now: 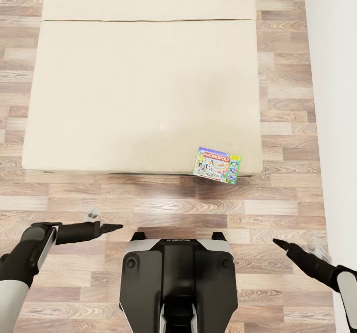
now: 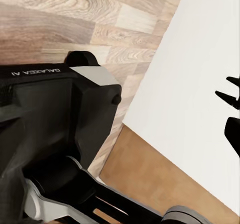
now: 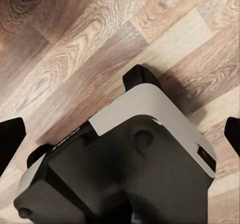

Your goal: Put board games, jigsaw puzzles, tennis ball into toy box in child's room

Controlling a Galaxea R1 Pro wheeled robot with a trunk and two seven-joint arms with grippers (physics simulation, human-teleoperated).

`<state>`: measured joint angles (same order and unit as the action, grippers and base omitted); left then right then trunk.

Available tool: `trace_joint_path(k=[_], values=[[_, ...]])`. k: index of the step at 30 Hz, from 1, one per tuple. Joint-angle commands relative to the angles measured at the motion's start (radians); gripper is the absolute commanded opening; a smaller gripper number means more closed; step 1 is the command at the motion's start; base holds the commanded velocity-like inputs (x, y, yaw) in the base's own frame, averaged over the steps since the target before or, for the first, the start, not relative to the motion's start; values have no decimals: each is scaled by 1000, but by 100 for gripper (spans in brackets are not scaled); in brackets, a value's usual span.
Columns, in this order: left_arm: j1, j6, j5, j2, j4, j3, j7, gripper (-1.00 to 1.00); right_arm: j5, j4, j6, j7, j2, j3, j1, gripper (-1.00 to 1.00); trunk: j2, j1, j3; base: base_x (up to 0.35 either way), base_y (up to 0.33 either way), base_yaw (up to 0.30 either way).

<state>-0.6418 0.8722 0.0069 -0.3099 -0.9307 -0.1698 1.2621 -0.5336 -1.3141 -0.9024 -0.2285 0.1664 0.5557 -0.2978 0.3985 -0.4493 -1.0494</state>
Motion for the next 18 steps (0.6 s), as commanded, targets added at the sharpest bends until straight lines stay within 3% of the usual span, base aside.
trace_joint_path(k=[1,5,6,11,18], values=[[-1,4,-1,9,9,-1,-21,100,5,1,21,-42,-3,2,23,100,2,-1,-1,0,0,0],[-2,-35,-3,34,38,-2,-103,100,0,10,103,-159,-13,3,96,100,2,-1,-1,0,0,0],[-2,-35,-3,34,38,-2,-103,100,0,10,103,-159,-13,3,96,100,2,-1,-1,0,0,0],[-4,-78,0,46,62,-4,-180,100,0,15,152,-291,-21,4,154,100,2,-1,-1,0,0,0],[-5,-97,0,51,75,-7,-216,100,0,18,170,-411,-24,3,180,100,2,-1,-1,0,0,0]])
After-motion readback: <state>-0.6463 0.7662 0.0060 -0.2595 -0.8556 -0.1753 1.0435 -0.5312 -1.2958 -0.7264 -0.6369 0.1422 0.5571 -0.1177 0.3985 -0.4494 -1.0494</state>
